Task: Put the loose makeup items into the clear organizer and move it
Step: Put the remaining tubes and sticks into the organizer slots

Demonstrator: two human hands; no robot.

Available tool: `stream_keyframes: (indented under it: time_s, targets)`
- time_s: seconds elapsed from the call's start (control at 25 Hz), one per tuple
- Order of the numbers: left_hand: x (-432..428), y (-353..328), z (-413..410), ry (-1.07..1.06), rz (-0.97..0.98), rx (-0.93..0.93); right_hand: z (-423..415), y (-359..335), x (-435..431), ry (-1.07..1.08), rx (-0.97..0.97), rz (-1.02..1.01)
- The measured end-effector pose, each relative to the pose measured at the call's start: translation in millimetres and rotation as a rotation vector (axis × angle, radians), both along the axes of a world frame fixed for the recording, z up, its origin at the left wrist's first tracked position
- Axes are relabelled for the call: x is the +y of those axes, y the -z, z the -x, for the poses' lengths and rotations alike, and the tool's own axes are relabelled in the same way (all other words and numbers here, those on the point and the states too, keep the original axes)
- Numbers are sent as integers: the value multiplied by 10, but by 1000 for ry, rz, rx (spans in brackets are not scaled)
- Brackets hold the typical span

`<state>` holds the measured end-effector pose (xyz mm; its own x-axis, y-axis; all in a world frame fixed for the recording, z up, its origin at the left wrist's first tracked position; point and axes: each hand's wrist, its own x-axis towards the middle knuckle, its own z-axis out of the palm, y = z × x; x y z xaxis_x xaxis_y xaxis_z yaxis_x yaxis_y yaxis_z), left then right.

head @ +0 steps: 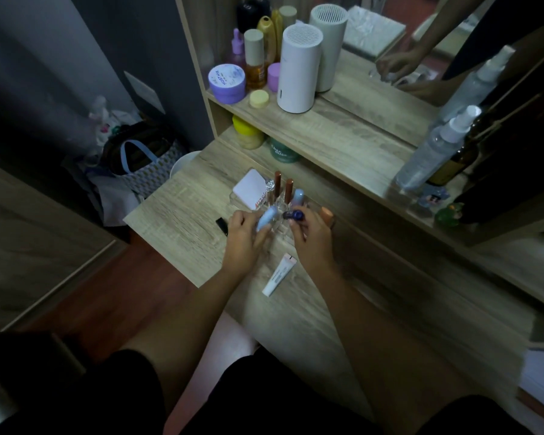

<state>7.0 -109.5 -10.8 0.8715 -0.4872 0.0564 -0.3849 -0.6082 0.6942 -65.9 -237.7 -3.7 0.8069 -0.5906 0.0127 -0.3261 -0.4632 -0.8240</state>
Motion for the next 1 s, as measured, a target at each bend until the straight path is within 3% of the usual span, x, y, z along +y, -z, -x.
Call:
stream_keyframes:
  time_s: [0.28, 0.76, 1.0]
  targets:
    - [-182, -137, -116, -41, 231, 122, -13, -30, 19, 65, 8, -50]
    - [-295, -102, -96, 47, 98, -81, -81, -10, -6, 66, 31, -57]
    - [-315, -57, -126, 120, 43, -273, -110, 20, -5, 66, 53, 5]
